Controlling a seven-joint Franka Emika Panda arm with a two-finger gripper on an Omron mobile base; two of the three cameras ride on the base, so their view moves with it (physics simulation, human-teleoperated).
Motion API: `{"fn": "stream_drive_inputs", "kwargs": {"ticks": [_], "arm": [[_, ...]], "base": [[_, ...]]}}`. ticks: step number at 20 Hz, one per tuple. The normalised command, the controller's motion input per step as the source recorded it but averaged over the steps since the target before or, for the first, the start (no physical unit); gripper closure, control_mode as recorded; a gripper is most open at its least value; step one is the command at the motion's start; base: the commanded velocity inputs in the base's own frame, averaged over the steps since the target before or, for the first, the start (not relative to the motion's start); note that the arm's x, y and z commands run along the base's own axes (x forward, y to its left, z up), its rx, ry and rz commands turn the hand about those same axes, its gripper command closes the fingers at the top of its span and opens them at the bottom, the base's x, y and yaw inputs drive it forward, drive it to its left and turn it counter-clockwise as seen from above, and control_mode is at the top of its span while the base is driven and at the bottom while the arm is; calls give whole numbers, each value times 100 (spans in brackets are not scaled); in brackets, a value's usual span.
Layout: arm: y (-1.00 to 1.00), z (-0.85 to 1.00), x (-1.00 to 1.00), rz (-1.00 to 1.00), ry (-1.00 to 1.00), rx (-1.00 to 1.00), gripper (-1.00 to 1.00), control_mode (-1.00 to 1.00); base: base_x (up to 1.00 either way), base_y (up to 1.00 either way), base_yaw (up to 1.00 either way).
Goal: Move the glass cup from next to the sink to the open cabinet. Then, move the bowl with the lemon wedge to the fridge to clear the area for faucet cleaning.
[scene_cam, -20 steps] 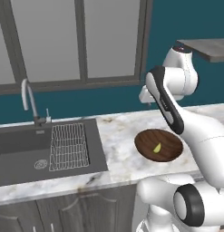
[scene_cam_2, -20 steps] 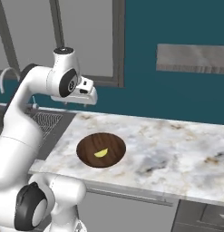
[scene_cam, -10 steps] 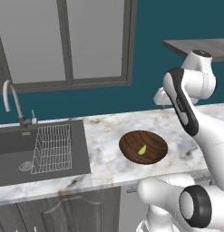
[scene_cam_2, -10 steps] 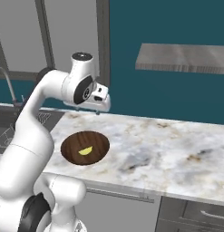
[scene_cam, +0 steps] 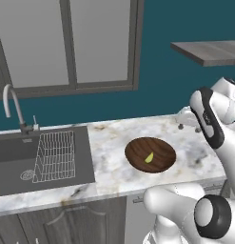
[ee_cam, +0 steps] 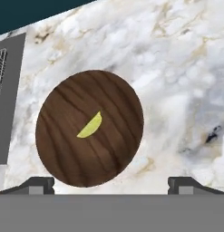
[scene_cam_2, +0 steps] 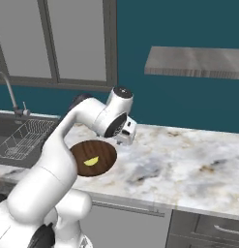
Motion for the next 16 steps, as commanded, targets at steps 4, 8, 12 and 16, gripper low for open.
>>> {"fn": "stream_drive_inputs", "kwargs": {"ticks": [4,8,12,16], "arm": [[-31,-85,42,-8,5,19,-100,-100],[2,-61,89,-15,0,1,-100,-100],[2,-40,67,-12,3,0,-100,-100],[0,-58,19,-7,11,3,-100,-100]], "base": [[0,0,0],[0,0,0],[0,0,0],[0,0,0]]}}
